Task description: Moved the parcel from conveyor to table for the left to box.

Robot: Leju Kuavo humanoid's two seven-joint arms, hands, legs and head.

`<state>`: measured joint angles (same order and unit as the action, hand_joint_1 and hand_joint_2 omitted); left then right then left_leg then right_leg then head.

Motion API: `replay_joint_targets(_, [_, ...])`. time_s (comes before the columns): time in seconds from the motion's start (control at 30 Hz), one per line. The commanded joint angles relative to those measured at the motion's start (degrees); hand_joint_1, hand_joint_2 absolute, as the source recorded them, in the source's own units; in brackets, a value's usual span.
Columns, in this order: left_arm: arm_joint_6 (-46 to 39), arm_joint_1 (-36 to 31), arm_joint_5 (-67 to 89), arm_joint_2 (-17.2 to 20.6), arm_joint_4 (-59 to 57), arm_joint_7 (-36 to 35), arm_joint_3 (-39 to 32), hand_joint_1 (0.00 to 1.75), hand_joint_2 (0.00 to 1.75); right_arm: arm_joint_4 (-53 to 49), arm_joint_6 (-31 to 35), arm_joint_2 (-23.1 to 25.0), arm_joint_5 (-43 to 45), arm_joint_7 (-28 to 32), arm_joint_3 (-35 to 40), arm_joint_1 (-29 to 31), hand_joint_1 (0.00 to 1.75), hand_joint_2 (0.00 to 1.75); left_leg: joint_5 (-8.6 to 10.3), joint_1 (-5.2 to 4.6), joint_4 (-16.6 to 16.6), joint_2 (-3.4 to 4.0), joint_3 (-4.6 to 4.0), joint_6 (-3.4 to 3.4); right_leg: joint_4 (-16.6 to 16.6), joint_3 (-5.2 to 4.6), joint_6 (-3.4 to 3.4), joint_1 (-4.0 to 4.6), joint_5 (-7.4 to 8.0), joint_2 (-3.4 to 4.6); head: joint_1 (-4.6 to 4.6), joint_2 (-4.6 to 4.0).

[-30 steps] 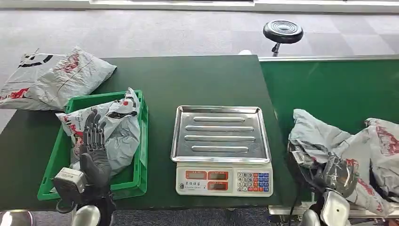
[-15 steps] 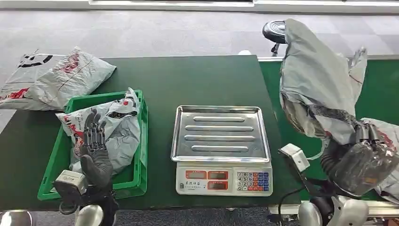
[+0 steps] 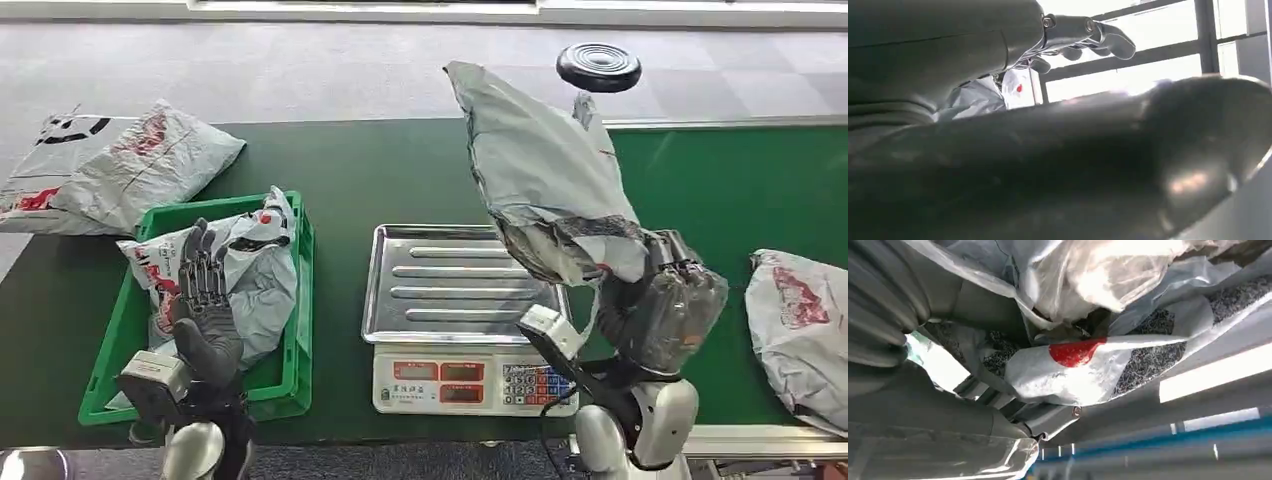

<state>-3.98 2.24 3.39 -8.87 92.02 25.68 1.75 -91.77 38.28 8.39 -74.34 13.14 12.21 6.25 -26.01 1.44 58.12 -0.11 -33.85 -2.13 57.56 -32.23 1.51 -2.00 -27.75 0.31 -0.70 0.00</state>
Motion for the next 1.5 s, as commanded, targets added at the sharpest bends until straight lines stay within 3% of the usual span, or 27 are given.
replay_joint_targets(0.03, [-0.29,-2.87,-0.36,-0.06,-3.94,-0.61,1.29,0.00,0.00,18.98,0.05,-0.14,2.55,-1.10,10.16,7.37,1.75,1.75,0.13,0.02,-0.19,0.12,0.13,0.13,-0.17,0.06,-0.22,0.07,0.16,0.07,0.02,0.00])
replay_joint_targets(0.3, [-0.30,-2.81,-0.37,-0.03,-3.91,-0.64,1.27,0.00,0.00,18.52,0.07,-0.38,2.62,-1.17,10.18,7.23,1.75,1.75,0.17,0.00,-0.14,-0.11,0.04,0.09,-0.12,0.10,-0.19,0.04,0.09,-0.08,0.02,0.00])
replay_joint_targets(0.33, [-0.35,-2.89,-0.36,-0.09,-3.98,-0.64,1.23,0.00,0.00,19.09,-2.20,-0.41,3.50,-1.29,10.64,7.45,1.75,1.75,0.16,0.03,-0.07,-0.15,-0.03,0.05,-0.07,0.05,-0.16,0.06,0.07,-0.11,0.02,0.00])
replay_joint_targets(0.57, [-0.05,-5.09,-1.09,0.58,-6.79,-0.76,2.30,0.00,0.00,35.09,-8.70,2.70,14.43,4.63,14.01,12.00,1.75,1.75,0.25,0.04,-0.19,-0.06,0.04,0.07,-0.16,0.04,-0.23,0.08,0.17,-0.05,0.02,0.00])
replay_joint_targets(1.0, [-0.34,-6.77,-1.31,-0.45,-7.23,-0.62,2.10,0.00,0.00,40.61,-13.76,4.09,15.78,4.94,18.13,14.13,1.75,1.75,0.23,0.03,-0.10,-0.15,-0.05,0.02,-0.07,-0.01,-0.23,0.07,0.14,-0.12,0.02,0.00])
replay_joint_targets(1.03, [-0.27,-7.23,-0.88,-0.30,-7.24,-0.76,2.15,0.00,0.00,42.17,-14.82,4.32,14.18,2.84,19.11,14.93,0.23,1.75,0.22,0.04,-0.07,-0.14,-0.07,0.00,-0.04,-0.04,-0.21,0.07,0.13,-0.10,0.00,0.00])
replay_joint_targets(1.07, [-0.43,-7.27,-0.52,-0.30,-7.10,-0.96,2.03,0.00,0.00,42.62,-13.69,4.39,12.54,1.52,19.70,15.11,0.00,1.75,0.26,0.05,-0.12,-0.14,-0.05,0.05,-0.10,-0.01,-0.26,0.09,0.18,-0.12,0.02,0.00])
replay_joint_targets(1.33, [-2.55,-5.16,-0.94,-1.13,-5.37,0.07,0.06,0.00,0.00,30.40,-15.77,0.99,20.70,4.98,14.93,8.73,0.00,1.75,0.24,0.03,-0.12,-0.28,-0.06,0.04,-0.12,0.02,-0.24,0.07,0.11,-0.26,0.02,0.00])
replay_joint_targets(1.4, [-12.54,-4.01,9.23,-1.44,-3.42,3.71,1.87,0.00,0.00,23.72,-16.43,-0.75,24.82,7.24,12.82,5.01,0.00,1.75,0.22,0.04,-0.10,-0.30,-0.06,0.04,-0.12,0.04,-0.20,0.08,0.10,-0.26,0.00,0.00])
replay_joint_targets(1.5, [-11.79,-3.63,10.38,0.86,-0.65,2.91,6.25,0.00,0.00,15.06,-17.07,-2.72,26.22,7.95,11.45,1.35,0.00,1.75,0.19,0.04,-0.02,-0.40,-0.16,0.02,-0.06,-0.02,-0.16,0.07,0.05,-0.35,0.00,0.00])
